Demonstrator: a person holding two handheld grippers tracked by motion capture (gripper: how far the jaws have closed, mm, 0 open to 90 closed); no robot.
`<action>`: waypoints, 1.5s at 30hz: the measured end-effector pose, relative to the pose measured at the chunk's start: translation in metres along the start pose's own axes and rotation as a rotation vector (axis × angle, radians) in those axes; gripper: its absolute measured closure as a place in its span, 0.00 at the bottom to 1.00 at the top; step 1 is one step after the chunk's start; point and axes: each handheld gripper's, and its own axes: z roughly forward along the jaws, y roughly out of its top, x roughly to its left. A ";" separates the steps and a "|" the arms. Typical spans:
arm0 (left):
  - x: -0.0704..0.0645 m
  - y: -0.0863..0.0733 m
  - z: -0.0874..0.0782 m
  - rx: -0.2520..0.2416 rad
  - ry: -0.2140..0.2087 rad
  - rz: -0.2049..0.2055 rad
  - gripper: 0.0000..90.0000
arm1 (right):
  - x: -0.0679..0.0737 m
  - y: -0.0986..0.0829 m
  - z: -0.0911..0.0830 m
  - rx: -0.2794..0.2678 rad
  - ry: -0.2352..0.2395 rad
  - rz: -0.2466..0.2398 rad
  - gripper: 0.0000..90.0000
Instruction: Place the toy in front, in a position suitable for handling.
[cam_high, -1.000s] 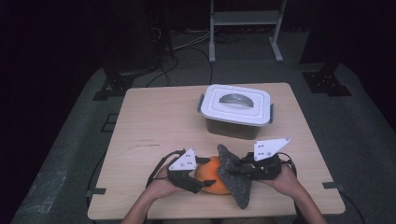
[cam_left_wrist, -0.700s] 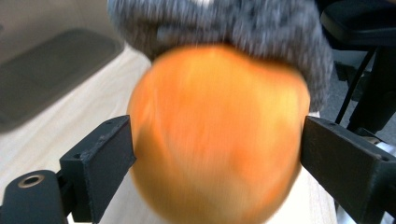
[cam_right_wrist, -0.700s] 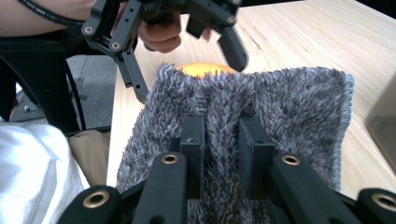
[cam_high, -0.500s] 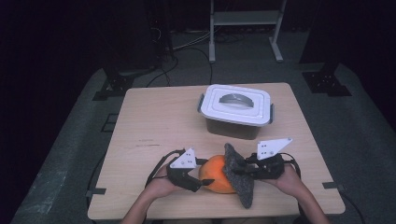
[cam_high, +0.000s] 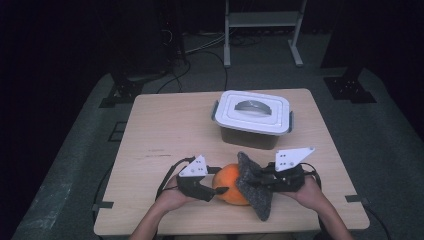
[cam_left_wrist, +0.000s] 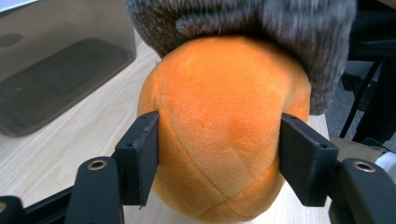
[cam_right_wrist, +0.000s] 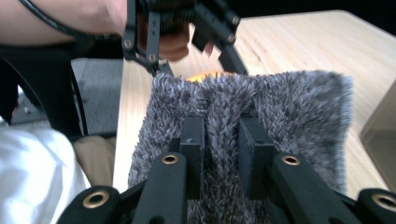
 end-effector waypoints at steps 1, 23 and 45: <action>0.000 0.000 0.000 0.007 0.008 -0.003 0.38 | 0.000 -0.001 0.002 0.007 0.002 0.000 0.81; -0.011 0.008 -0.001 -0.014 0.018 0.092 0.46 | -0.004 0.000 -0.009 -0.035 -0.018 0.013 0.82; -0.014 0.007 0.003 0.024 -0.007 0.123 0.43 | -0.008 -0.008 -0.003 0.019 -0.020 0.026 0.82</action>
